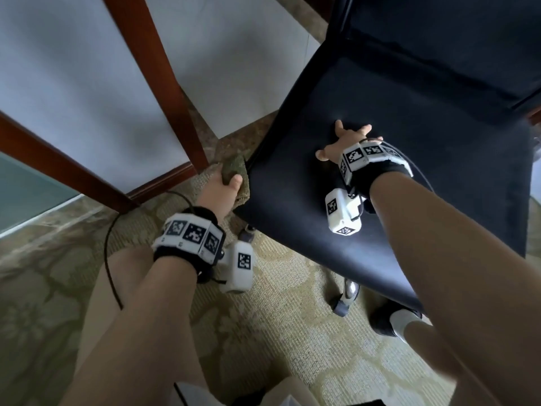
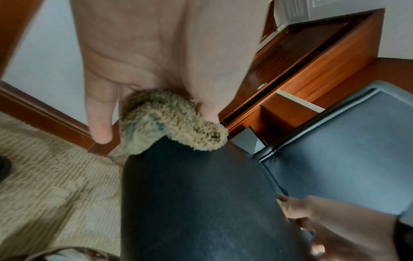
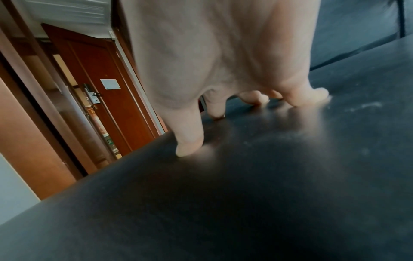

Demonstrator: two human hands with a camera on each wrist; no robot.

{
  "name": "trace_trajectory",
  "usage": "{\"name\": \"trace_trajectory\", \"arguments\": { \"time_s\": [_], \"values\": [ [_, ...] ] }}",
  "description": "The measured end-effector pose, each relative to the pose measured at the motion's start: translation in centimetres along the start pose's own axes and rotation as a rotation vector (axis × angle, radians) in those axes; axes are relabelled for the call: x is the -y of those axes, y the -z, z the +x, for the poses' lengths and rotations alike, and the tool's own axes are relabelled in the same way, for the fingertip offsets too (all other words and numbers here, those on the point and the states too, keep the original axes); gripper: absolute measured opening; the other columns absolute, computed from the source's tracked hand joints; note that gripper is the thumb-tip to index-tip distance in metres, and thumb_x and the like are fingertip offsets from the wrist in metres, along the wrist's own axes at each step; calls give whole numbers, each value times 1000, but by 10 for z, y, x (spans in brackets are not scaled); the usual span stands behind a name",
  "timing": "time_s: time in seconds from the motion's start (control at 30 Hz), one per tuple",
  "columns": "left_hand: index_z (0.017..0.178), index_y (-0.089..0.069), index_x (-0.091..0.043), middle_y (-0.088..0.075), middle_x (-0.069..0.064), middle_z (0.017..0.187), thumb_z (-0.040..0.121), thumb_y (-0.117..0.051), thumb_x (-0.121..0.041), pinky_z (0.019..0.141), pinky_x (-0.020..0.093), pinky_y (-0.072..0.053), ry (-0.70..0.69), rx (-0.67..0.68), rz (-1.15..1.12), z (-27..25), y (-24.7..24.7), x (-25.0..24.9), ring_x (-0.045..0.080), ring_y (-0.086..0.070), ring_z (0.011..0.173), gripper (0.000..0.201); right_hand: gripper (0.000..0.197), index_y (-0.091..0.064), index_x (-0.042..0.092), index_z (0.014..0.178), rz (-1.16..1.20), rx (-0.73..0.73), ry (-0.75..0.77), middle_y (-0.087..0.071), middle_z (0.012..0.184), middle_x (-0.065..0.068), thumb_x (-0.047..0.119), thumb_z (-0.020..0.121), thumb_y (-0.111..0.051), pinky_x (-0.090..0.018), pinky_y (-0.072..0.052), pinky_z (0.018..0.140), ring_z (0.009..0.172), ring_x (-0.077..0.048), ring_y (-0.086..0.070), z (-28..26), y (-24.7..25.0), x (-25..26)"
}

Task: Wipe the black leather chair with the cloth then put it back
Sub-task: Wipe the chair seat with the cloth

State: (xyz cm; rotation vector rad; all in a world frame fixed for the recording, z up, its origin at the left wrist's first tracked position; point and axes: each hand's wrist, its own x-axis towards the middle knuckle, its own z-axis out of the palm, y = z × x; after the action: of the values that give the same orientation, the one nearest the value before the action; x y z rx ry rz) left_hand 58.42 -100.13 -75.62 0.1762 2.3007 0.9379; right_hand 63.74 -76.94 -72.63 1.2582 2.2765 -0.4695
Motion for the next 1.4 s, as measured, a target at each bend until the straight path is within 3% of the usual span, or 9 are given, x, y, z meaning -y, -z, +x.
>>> {"name": "trace_trajectory", "arguments": {
  "time_s": [0.1,0.2,0.33,0.43,0.57,0.77,1.1,1.3,1.4],
  "values": [
    [140,-36,-13,-51,14,133,98,-41,-36,101,44,-41,36,-3,-69,3,2,9,33,-51,118,48,89,3,39,146,-1,-3,-14,17,153,-19,54,82,-57,-62,-9,108,135,-55,8,1,1,3],
    [142,-33,-10,-47,15,137,100,-39,-31,103,36,-34,29,-18,0,10,4,7,33,-44,125,48,87,4,39,146,18,-5,-27,18,153,-17,55,84,-54,-61,-8,109,135,-53,10,0,1,5],
    [140,-37,-9,-48,15,136,99,-40,-32,101,35,-32,-20,-11,59,19,10,1,32,-43,126,47,85,3,41,146,37,-14,-20,17,154,-15,55,84,-54,-60,-10,109,136,-51,9,-3,2,3],
    [147,-23,-15,-47,16,138,99,-41,-33,101,36,-33,-129,10,187,23,14,-7,33,-44,125,55,86,3,41,146,17,-17,-12,17,154,-15,59,83,-53,-59,-11,109,136,-52,8,-4,2,2],
    [150,-6,-24,-46,15,139,99,-38,-37,94,33,-38,-222,139,382,33,24,-22,32,-50,119,62,84,3,42,146,24,-7,15,18,154,-13,59,84,-52,-59,-9,111,137,-49,9,-8,2,-5],
    [150,-13,-17,-37,11,147,99,-39,-34,102,29,-31,-280,194,473,41,26,-34,28,-40,131,60,81,2,43,146,25,3,46,18,154,-12,58,86,-51,-58,-7,112,137,-49,10,-11,-1,-9],
    [150,-14,-13,-24,10,154,99,-40,-35,110,34,-25,-363,238,683,61,11,-76,27,-27,139,61,81,8,40,145,-57,36,98,20,153,-14,53,89,-49,-58,-12,111,136,-52,10,-18,0,-17],
    [149,-15,-13,-33,13,149,99,-41,-34,106,32,-28,-383,266,740,59,0,-94,29,-36,133,60,79,7,43,145,-50,48,159,23,153,-10,51,90,-50,-57,-20,110,137,-47,15,-22,-7,-32],
    [151,-3,-16,-32,16,149,99,-42,-35,105,35,-31,-334,225,691,58,-11,-95,31,-39,131,67,78,6,45,144,-51,30,198,23,153,-8,51,89,-50,-56,-19,111,138,-45,16,-24,-11,-41]
  ]
}}
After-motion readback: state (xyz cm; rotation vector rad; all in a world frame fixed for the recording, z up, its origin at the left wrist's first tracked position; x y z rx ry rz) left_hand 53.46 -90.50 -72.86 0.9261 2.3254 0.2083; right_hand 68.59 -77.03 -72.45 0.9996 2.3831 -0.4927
